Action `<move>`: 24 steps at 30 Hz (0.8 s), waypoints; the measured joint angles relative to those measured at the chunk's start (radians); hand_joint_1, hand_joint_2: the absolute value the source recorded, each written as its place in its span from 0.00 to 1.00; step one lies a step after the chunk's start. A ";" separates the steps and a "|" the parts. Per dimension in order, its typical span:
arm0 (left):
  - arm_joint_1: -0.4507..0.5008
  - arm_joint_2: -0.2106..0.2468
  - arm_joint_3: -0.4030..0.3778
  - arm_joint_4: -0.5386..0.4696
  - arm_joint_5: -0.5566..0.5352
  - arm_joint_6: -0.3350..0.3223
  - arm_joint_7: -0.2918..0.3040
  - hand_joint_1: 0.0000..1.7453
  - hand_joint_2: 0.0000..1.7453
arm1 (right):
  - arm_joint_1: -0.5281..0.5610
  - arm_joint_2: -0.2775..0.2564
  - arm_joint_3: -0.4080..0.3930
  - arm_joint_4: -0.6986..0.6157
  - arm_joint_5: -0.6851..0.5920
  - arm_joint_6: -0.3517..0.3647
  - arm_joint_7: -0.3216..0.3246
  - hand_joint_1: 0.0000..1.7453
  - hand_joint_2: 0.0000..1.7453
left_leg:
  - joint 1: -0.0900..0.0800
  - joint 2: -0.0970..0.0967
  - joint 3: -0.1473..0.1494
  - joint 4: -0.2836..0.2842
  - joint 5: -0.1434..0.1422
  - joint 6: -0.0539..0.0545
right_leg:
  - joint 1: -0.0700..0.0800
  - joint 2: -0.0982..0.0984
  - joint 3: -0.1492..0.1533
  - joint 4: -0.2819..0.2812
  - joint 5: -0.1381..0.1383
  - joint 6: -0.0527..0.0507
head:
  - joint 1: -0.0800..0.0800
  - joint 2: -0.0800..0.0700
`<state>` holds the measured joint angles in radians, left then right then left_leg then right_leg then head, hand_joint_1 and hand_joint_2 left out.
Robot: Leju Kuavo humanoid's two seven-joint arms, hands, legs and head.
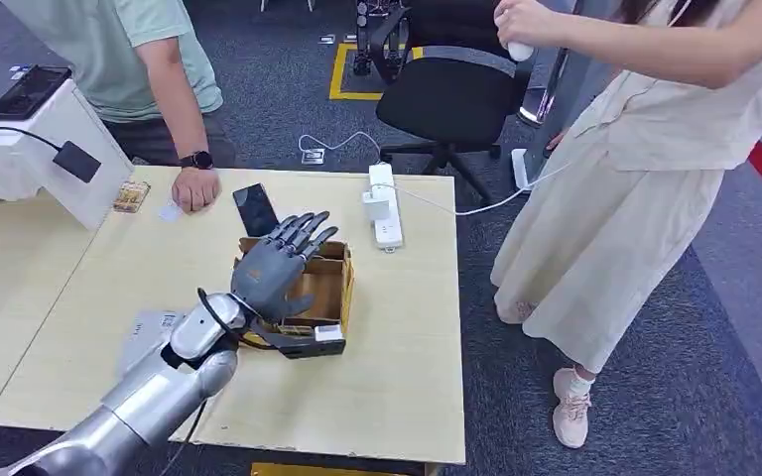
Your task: Pass the card to the sensor for recognition and then transmit it.
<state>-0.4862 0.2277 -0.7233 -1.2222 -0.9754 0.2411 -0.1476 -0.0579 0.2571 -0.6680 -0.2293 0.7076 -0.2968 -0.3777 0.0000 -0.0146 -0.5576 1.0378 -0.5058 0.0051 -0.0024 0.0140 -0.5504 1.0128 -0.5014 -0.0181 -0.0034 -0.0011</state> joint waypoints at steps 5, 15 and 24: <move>-0.008 -0.009 0.000 0.021 -0.015 0.026 0.015 0.00 1.00 | 0.000 0.000 0.006 0.000 0.002 0.000 0.001 0.00 0.00 | 0.000 0.000 0.000 0.000 0.000 0.000 | 0.000 0.000 0.000 0.000 0.000 0.000 | 0.000 0.000; -0.023 -0.014 0.000 0.034 -0.016 0.029 0.015 0.00 1.00 | 0.000 0.000 0.014 0.000 0.002 0.000 0.001 0.00 0.00 | 0.000 0.000 0.000 0.000 0.000 0.000 | 0.000 0.000 0.000 0.000 0.000 0.000 | 0.000 0.000; -0.032 -0.023 0.000 0.034 -0.036 0.048 0.034 0.00 1.00 | 0.001 0.000 0.014 0.000 0.000 -0.001 0.001 0.00 0.00 | 0.000 0.000 0.000 0.000 0.000 0.000 | 0.000 0.000 0.000 0.000 0.000 0.000 | 0.000 0.000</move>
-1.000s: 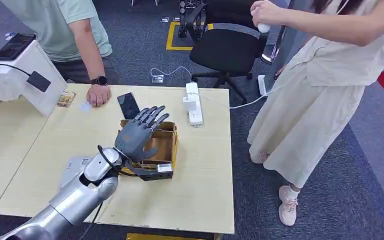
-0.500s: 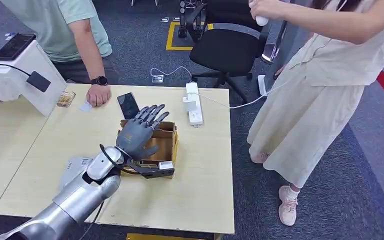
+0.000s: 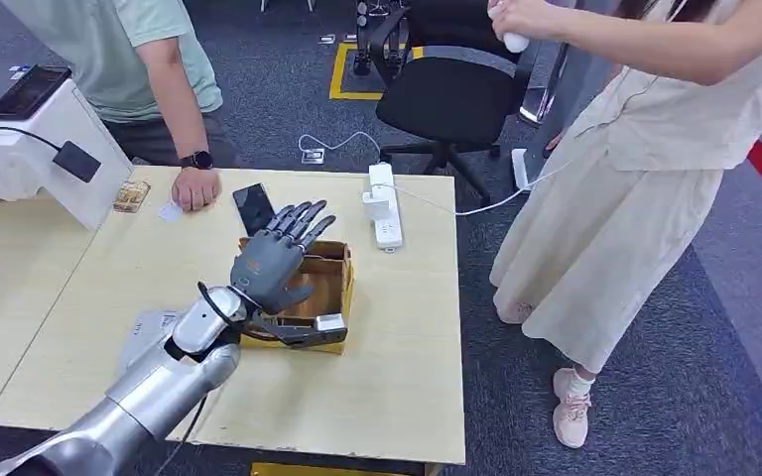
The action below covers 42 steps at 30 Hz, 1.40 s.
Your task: Pass the card to the sensor for recognition and then transmit it.
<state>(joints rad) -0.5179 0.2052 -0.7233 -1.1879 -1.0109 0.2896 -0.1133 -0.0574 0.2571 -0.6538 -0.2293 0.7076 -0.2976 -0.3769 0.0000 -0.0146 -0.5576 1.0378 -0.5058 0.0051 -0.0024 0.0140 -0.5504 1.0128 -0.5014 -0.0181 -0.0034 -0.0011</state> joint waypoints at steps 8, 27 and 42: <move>-0.010 -0.011 0.000 0.000 -0.039 0.004 0.028 0.00 1.00 | 0.000 0.000 0.000 0.000 -0.004 -0.001 0.000 0.00 0.00 | 0.000 0.000 0.000 0.000 0.000 0.000 | 0.000 0.000 0.000 0.000 0.000 0.000 | 0.000 0.000; -0.016 -0.026 0.000 0.071 -0.015 0.008 0.004 0.00 1.00 | 0.002 0.000 0.001 0.000 -0.005 -0.001 0.000 0.00 0.00 | 0.000 0.000 0.000 0.000 0.000 0.000 | 0.000 0.000 0.000 0.000 0.000 0.000 | 0.000 0.000; 0.001 -0.036 -0.026 0.005 0.057 -0.017 -0.078 0.00 1.00 | 0.000 0.000 0.008 0.002 -0.001 0.000 0.003 0.00 0.00 | 0.000 0.000 0.000 0.000 0.000 0.000 | 0.000 0.000 0.000 0.000 0.000 0.000 | 0.000 0.000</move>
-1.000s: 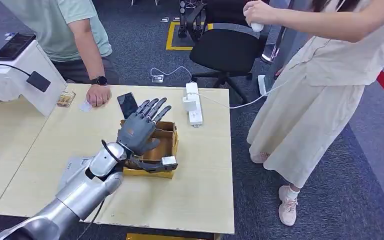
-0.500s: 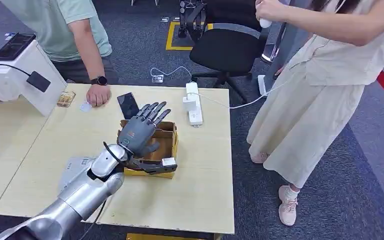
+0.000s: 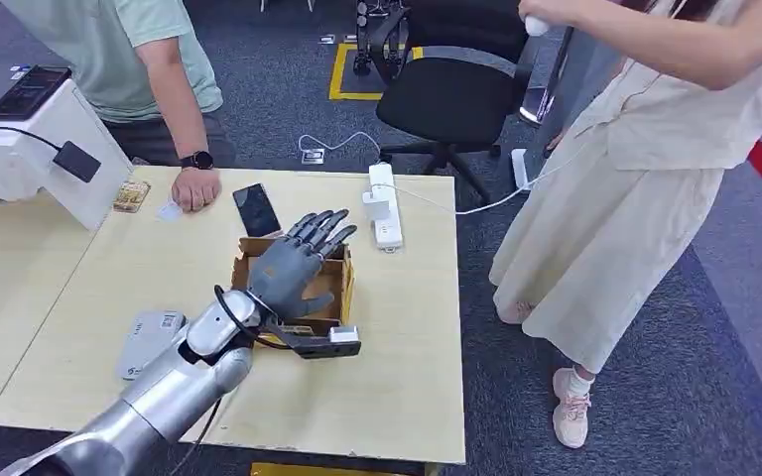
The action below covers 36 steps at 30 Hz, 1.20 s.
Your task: Pass the card to the sensor for recognition and then transmit it.
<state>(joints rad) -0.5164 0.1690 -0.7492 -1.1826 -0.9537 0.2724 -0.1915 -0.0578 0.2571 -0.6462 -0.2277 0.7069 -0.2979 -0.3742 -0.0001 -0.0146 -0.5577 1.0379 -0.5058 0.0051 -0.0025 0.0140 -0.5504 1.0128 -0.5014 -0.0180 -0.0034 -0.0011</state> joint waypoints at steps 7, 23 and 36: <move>-0.004 -0.003 -0.006 -0.027 -0.007 0.003 0.002 0.00 1.00 | 0.000 0.000 0.000 0.000 0.001 -0.002 0.005 0.00 0.00 | 0.000 0.000 0.000 0.000 0.000 0.000 | 0.000 0.000 0.000 0.000 0.000 0.000 | 0.000 0.000; -0.018 0.005 -0.017 -0.029 -0.073 0.010 0.068 0.00 1.00 | 0.000 0.000 0.003 0.000 0.001 -0.002 0.008 0.00 0.00 | 0.000 0.000 0.000 0.000 0.000 0.000 | 0.000 0.000 0.000 0.000 0.000 0.000 | 0.000 0.000; -0.013 0.046 -0.013 0.086 -0.161 0.052 0.150 0.00 1.00 | 0.000 0.000 0.003 0.000 -0.014 -0.003 0.003 0.00 0.00 | 0.000 0.000 0.000 0.000 0.000 0.000 | 0.000 0.000 0.000 0.000 0.000 0.000 | 0.000 0.000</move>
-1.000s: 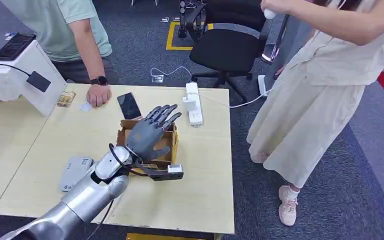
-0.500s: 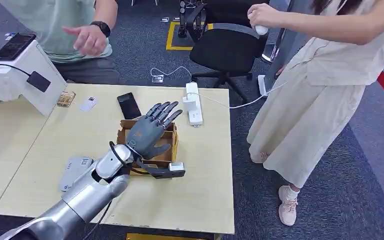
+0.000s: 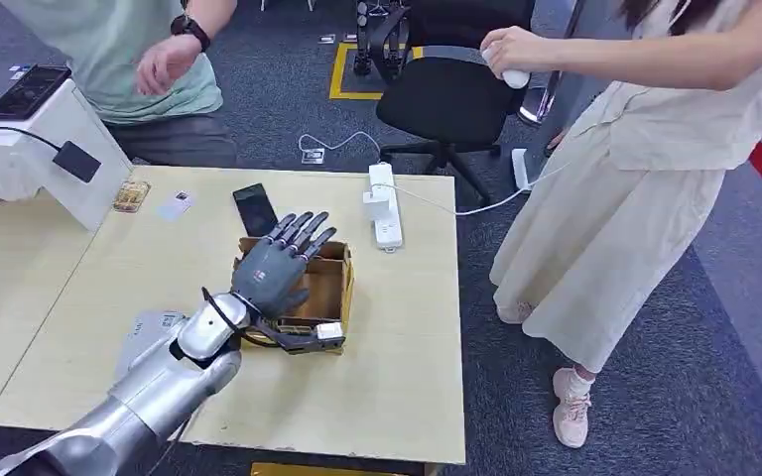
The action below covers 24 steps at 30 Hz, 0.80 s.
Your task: Pass the card to the sensor for recognition and then transmit it.
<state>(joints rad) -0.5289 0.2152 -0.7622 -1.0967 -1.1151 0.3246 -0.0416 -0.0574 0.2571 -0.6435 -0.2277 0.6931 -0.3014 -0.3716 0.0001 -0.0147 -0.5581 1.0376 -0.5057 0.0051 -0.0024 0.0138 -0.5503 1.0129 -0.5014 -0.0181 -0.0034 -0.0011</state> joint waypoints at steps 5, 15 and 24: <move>0.005 0.010 0.015 0.019 -0.005 0.000 0.005 0.00 1.00 | 0.000 0.000 0.000 0.000 -0.002 -0.001 -0.005 0.00 0.00 | 0.000 0.000 0.000 0.000 0.000 0.000 | 0.000 0.000 0.000 0.000 0.000 0.000 | 0.000 0.000; 0.009 0.019 0.026 0.032 -0.008 -0.002 0.005 0.00 1.00 | 0.001 0.000 0.000 0.000 -0.004 -0.002 -0.005 0.00 0.00 | 0.000 0.000 0.000 0.000 0.000 0.000 | 0.000 0.000 0.000 0.000 0.000 0.000 | 0.000 0.000; 0.024 0.027 0.038 -0.008 0.044 -0.094 -0.006 0.00 1.00 | 0.001 0.000 0.000 0.000 -0.024 -0.002 -0.010 0.00 0.00 | 0.000 0.000 0.000 0.000 0.000 0.000 | 0.000 0.000 0.000 0.000 0.000 0.000 | 0.000 0.000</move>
<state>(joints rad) -0.5047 0.2426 -0.7241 -1.1051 -1.0712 0.2304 -0.0473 -0.0559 0.2571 -0.6439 -0.2281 0.6687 -0.3033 -0.3815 0.0001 -0.0147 -0.5581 1.0377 -0.5057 0.0051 -0.0024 0.0138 -0.5503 1.0129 -0.5014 -0.0180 -0.0034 -0.0011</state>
